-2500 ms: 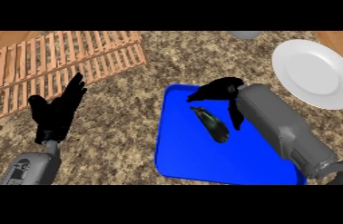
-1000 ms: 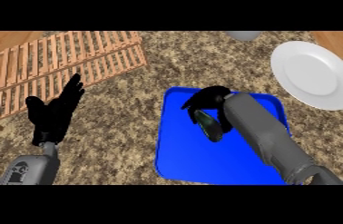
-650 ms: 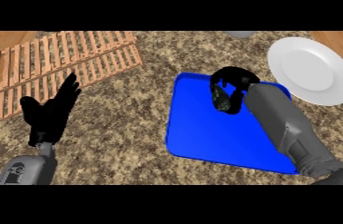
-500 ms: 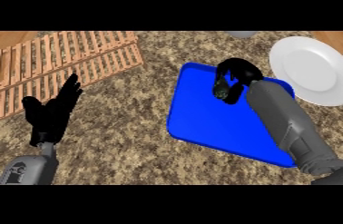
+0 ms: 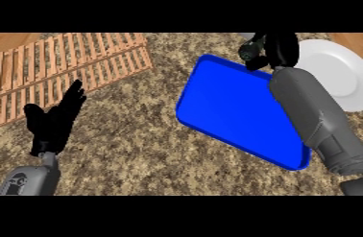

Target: Pick the eggplant from the tray and place it in the plate

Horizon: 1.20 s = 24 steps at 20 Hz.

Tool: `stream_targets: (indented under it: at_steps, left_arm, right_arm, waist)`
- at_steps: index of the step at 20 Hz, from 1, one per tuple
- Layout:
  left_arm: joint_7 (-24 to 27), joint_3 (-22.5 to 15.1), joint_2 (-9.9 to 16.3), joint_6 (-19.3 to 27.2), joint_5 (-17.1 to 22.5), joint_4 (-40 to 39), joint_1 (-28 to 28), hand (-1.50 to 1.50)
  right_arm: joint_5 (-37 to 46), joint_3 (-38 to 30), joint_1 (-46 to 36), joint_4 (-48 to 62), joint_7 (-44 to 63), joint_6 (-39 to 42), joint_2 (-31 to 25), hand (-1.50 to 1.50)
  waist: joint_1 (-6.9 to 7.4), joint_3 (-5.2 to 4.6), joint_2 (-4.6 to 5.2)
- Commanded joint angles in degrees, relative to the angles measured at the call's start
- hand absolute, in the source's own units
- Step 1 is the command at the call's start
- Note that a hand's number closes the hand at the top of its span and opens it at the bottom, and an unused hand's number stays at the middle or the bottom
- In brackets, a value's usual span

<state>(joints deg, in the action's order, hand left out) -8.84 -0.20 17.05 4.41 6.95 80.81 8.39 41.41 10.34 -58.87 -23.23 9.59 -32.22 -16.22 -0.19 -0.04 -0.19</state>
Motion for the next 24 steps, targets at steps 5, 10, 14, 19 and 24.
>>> stream_targets:
  at_steps: [5, 10, 14, 19, 24]
  left_arm:
    - [0.8, 1.3, -0.1, -1.3, 0.5, -1.5, 0.4, 0.0]
    - [0.0, 0.6, -0.8, -0.9, -1.1, -1.2, 1.3, 0.0]
    - [1.2, -1.1, -2.3, -0.3, -2.6, 1.5, -2.3, 0.0]
    - [2.4, 1.4, -2.3, -2.1, -1.5, -4.6, 2.5, 0.0]
    - [-0.2, 0.5, -2.2, -2.1, -1.5, 0.7, 2.5, 0.0]
  right_arm:
    - [-1.6, -5.6, 3.2, -4.5, 6.7, -7.7, -6.0, 1.5]
    - [-5.5, -10.7, 6.2, -5.1, 4.0, -8.0, -9.6, 1.5]
    - [-8.2, -14.7, 9.0, -2.4, -1.6, -6.9, -15.7, 1.5]
    - [-9.3, -17.9, 7.5, 3.9, -7.2, -4.7, -18.8, 1.5]
    - [-7.7, -17.0, 7.9, 11.4, -9.0, 0.3, -20.0, 1.5]
  waist:
    - [-0.21, 0.03, 0.08]
    - [0.43, 0.07, 0.31]
    - [1.1, 0.12, 0.47]
    - [1.23, 0.09, 0.74]
    - [2.5, 0.17, 1.05]
